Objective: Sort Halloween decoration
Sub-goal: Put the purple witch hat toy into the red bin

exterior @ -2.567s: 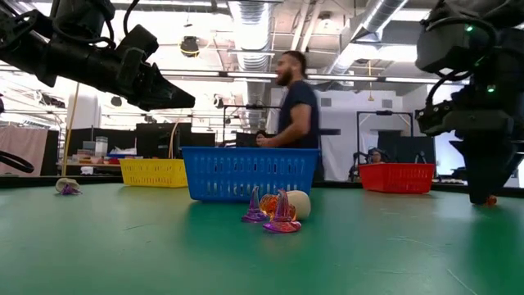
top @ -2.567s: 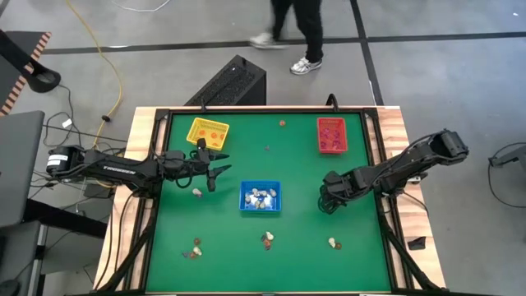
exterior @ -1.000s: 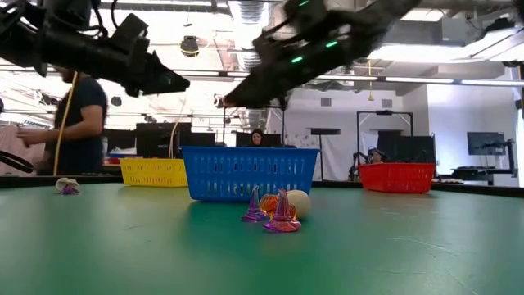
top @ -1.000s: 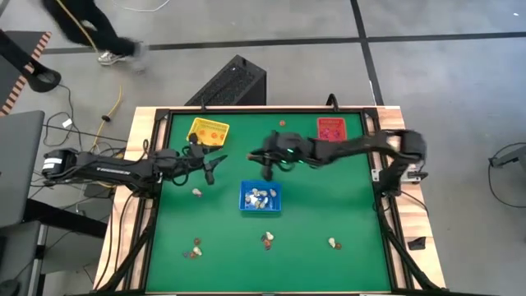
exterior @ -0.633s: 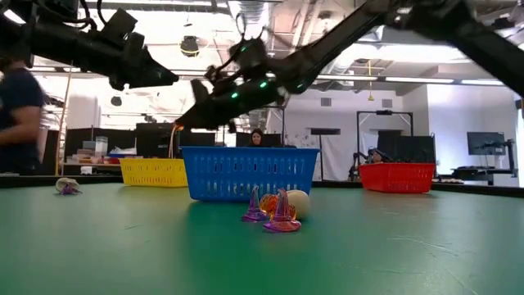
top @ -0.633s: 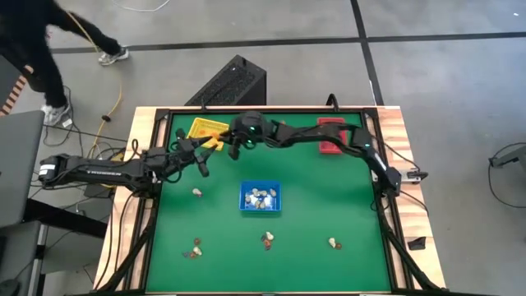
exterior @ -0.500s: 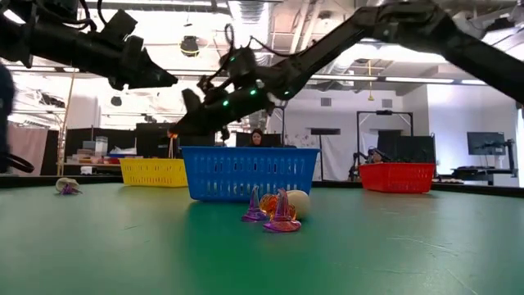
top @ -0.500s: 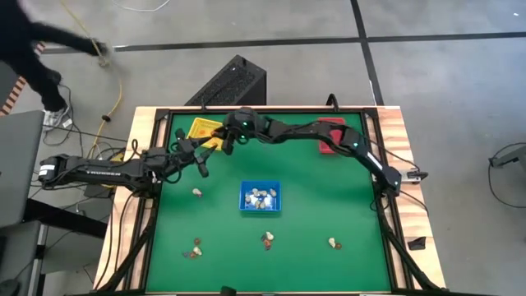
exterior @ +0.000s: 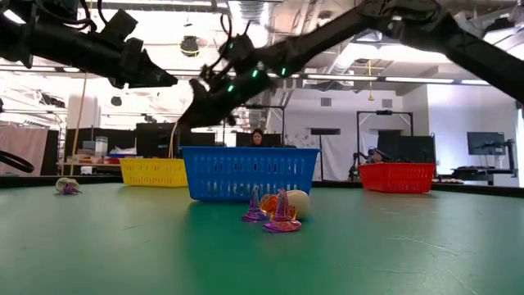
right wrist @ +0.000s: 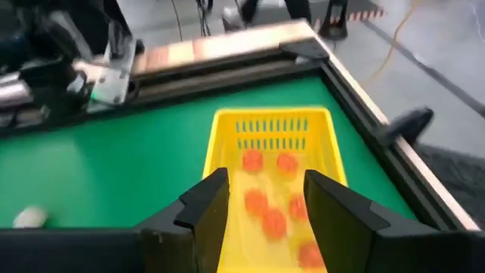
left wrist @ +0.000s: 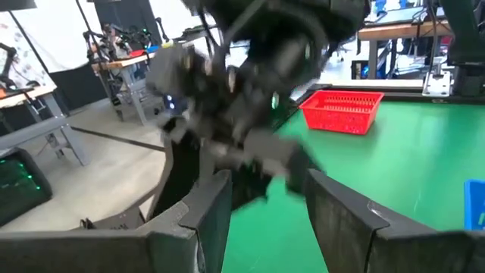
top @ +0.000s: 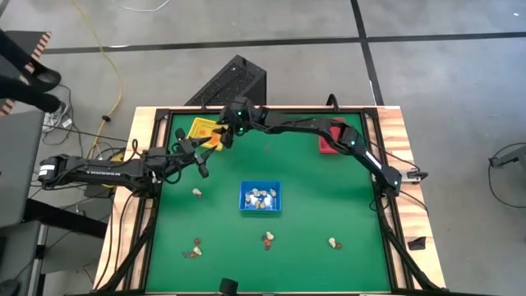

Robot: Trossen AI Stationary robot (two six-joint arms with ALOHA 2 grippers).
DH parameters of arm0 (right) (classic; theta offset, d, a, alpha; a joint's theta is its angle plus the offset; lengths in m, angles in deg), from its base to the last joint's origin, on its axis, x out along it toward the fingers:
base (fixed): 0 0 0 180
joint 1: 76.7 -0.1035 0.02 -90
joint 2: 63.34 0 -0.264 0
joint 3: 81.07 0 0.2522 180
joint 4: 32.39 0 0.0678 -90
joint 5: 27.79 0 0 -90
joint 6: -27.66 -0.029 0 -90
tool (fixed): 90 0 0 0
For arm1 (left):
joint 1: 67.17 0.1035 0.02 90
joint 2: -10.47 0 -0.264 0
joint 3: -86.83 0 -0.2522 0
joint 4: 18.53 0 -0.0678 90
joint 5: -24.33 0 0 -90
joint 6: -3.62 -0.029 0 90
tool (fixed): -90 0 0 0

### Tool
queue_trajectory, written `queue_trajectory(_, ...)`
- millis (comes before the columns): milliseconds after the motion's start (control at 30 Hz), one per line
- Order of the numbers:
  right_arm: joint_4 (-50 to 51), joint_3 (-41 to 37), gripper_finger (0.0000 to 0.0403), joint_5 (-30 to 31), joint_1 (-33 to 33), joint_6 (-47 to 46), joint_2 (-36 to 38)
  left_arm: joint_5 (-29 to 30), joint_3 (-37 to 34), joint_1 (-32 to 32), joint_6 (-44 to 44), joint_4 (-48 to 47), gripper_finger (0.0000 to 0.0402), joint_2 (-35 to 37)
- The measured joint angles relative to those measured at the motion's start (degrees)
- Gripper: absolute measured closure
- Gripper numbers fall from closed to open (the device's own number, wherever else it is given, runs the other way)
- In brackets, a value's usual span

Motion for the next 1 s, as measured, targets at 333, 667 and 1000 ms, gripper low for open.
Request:
queue_trajectory(333,46.17,0.02,0.0224,-0.68,-2.35,12.19,17.81,-3.17,0.00,0.00,3.34,-0.48,0.0244,-0.01)
queue_trajectory(667,60.12,-22.27,0.0241,5.55,-17.09,9.73,40.82,-21.01,9.61,-6.44,13.13,-23.31,0.0244,-3.25)
queue_trajectory(1000,19.24,-62.63,0.0241,13.61,-32.07,2.43,62.89,-20.80,20.50,-17.29,29.70,-65.15,0.0244,-15.79)
